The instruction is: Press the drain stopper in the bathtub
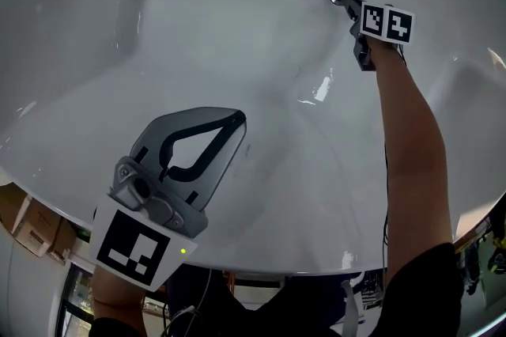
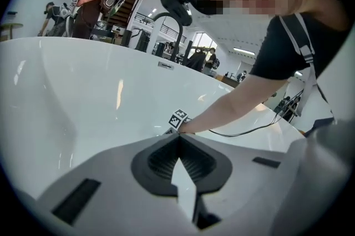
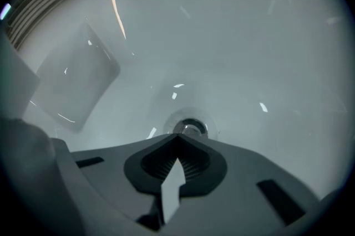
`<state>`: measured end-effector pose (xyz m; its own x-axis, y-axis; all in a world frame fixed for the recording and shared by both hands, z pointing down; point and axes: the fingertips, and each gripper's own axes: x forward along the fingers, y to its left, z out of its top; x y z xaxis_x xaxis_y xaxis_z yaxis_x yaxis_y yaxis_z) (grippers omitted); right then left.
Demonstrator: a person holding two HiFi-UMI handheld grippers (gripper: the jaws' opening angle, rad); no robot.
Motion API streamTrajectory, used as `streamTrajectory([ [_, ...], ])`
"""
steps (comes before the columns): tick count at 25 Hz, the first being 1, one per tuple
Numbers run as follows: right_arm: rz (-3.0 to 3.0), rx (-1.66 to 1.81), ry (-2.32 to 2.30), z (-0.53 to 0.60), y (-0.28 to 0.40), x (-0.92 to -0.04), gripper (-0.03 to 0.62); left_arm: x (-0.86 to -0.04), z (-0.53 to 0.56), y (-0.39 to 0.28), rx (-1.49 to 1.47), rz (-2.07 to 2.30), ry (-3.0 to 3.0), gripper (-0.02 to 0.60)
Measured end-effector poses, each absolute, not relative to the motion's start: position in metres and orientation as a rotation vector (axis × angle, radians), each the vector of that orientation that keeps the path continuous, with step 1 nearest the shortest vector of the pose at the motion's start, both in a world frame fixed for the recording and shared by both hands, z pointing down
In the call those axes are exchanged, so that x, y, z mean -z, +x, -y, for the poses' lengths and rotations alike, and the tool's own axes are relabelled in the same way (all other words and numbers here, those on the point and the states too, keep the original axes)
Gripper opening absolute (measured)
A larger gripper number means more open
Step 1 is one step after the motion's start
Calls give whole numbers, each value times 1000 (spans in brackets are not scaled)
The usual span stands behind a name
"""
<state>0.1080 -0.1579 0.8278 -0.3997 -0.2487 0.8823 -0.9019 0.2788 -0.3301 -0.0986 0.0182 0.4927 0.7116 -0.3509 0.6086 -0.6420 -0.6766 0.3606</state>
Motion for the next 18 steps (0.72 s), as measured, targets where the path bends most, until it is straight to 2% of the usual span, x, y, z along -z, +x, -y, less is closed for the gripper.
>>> streamTrajectory([
  [5,1792,-1135,1022,170,99,-855,15,-495,-17,-97,-844,727,2457,9],
  [18,1718,-1128,1002,174,95,-888,15,-501,-19,-94,-815,665,2460,9],
])
